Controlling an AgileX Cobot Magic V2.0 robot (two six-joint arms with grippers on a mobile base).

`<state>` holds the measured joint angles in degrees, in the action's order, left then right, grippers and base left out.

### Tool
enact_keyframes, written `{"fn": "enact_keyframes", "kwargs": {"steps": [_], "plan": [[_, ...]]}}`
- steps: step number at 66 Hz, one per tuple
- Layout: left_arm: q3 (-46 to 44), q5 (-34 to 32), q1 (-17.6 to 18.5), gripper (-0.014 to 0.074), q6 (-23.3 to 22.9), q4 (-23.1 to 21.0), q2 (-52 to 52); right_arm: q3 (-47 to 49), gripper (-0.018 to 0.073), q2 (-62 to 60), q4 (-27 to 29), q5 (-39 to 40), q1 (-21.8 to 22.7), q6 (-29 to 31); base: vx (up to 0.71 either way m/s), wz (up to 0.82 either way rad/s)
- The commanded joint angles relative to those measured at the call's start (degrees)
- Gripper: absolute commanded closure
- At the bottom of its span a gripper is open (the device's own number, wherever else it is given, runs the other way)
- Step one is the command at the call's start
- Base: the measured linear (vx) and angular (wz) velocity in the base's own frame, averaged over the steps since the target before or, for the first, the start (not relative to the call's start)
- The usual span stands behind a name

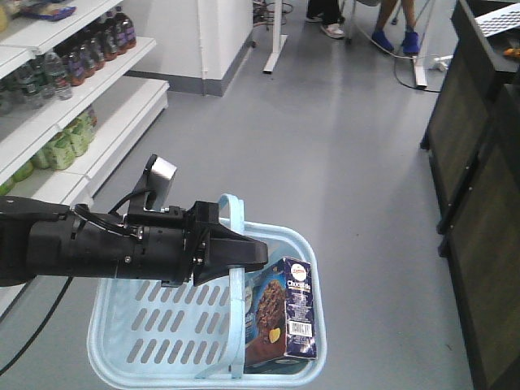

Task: Left arm holds basket, right arm returns cookies
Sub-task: 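Hold the basket in the left gripper while turning past the desks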

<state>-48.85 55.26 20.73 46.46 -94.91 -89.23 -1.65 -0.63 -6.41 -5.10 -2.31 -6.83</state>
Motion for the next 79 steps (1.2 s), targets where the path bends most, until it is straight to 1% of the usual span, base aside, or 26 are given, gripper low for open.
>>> {"fn": "enact_keyframes", "kwargs": {"steps": [1, 22, 48, 61, 79], "plan": [[-1.5, 3.9, 0.3, 0.0599, 0.3, -7.0, 2.7, -1.0, 0.0565, -0.7, -0.3, 4.1, 0.4, 0.4, 0.13, -0.52], [-1.5, 3.9, 0.3, 0.0599, 0.3, -7.0, 2.7, -1.0, 0.0565, -0.7, -0.3, 4.1, 0.4, 0.4, 0.11, -0.41], [-1.5, 3.9, 0.3, 0.0599, 0.3, -7.0, 2.7, -1.0, 0.0565, -0.7, -0.3, 4.1, 0.4, 0.4, 0.10, -0.26], [-1.5, 3.9, 0.3, 0.0599, 0.3, -7.0, 2.7, -1.0, 0.0565, -0.7, -0.3, 4.1, 0.4, 0.4, 0.17, -0.14], [-1.5, 4.0, 0.3, 0.0599, 0.3, -7.0, 2.7, -1.0, 0.0565, -0.7, -0.3, 4.1, 0.4, 0.4, 0.25, 0.04]]}}
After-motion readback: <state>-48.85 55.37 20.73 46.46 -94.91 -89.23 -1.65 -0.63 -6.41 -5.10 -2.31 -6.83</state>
